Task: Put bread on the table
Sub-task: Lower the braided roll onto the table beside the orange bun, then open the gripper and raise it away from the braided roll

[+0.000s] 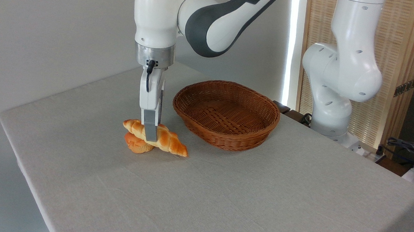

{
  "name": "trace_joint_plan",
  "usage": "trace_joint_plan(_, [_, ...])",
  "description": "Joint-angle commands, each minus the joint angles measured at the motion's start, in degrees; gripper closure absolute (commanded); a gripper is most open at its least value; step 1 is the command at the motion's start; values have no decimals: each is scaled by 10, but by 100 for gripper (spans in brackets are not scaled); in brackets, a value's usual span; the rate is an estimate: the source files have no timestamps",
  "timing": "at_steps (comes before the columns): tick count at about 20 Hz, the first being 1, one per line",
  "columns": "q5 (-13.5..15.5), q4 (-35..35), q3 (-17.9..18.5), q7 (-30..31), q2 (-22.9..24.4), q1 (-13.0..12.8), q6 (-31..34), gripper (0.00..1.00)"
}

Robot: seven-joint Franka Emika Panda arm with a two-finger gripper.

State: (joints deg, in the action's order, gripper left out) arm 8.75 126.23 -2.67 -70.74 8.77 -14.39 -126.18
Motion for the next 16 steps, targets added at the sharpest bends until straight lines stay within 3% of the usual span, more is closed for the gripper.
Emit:
trace_joint_plan(1, [5, -7, -1, 7, -4, -4, -3, 0])
trace_joint_plan(8, [5, -22, 9, 46, 13, 4, 1, 0])
trace_joint_plan(13, [2, -41, 28, 182, 19, 4, 5, 0])
trace_joint_plan(16, [-9, -57, 31, 302, 28, 7, 29, 0])
